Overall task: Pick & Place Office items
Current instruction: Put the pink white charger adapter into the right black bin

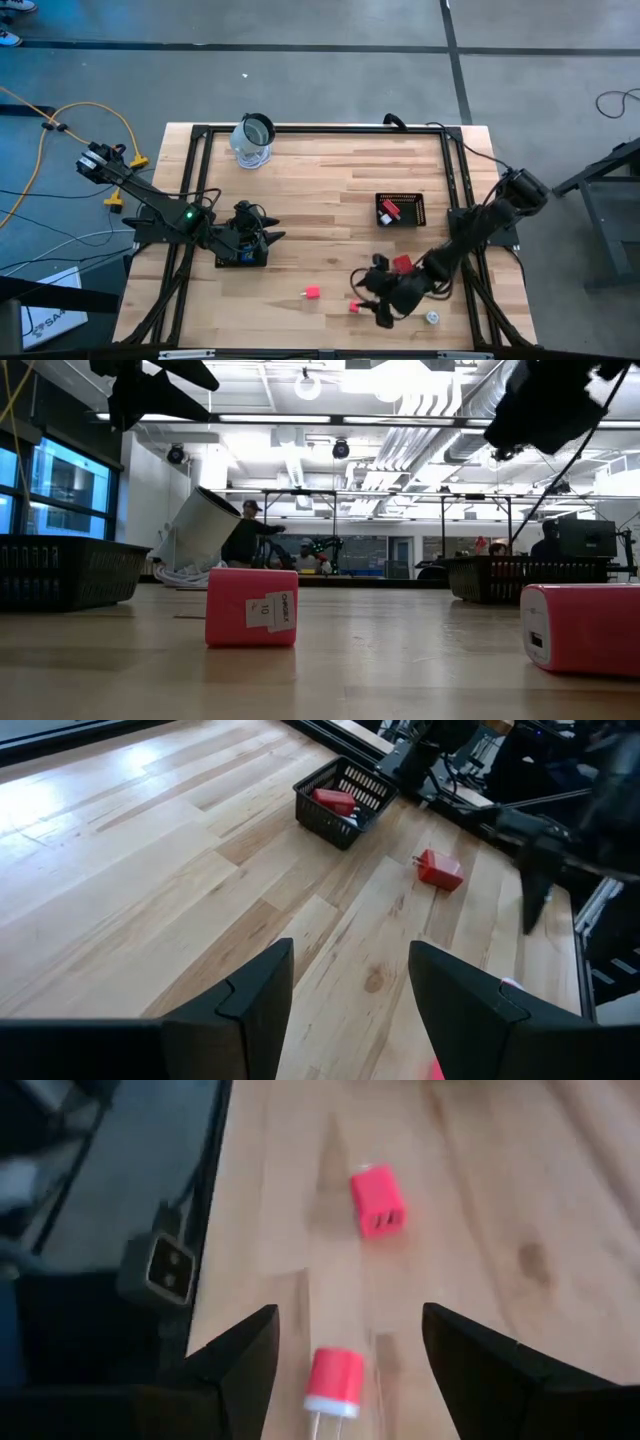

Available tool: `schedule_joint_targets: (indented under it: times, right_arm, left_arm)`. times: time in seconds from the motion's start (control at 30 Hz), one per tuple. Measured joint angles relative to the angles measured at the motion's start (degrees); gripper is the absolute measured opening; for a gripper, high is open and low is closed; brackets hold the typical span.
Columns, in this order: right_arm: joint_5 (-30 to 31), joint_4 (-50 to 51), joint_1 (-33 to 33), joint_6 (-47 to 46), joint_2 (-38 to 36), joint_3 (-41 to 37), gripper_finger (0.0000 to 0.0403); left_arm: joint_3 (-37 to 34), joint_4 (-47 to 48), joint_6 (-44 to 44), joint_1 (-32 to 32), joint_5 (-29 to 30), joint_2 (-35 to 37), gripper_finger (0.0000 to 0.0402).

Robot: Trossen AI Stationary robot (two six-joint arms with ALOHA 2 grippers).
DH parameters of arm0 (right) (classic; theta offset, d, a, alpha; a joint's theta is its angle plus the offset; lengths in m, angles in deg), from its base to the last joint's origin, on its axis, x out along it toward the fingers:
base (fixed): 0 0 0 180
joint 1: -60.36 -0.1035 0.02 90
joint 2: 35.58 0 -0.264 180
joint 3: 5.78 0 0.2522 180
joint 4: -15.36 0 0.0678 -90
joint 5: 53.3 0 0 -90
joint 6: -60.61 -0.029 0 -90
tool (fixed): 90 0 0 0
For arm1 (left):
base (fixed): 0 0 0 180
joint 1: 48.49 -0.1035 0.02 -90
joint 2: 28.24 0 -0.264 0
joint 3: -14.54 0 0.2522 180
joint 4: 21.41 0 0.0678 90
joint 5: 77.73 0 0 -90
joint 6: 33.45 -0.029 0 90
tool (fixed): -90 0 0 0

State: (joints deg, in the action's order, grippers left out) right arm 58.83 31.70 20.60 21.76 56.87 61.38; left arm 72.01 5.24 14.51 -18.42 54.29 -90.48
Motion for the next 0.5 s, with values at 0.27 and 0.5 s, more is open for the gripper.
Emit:
schedule_joint_targets:
  times: [0.27,0.5]
  right_arm:
    - [-3.93,15.59,0.00,-1.56,8.47,12.70,0.0228]
    - [-6.22,26.40,0.53,-4.16,13.57,20.26,0.0227]
  left_arm:
    - [0.00,-0.11,-0.01,0.00,0.01,0.00,0.0194]
    - [0.00,-0.11,0.00,0.00,0.02,0.00,0.0194]
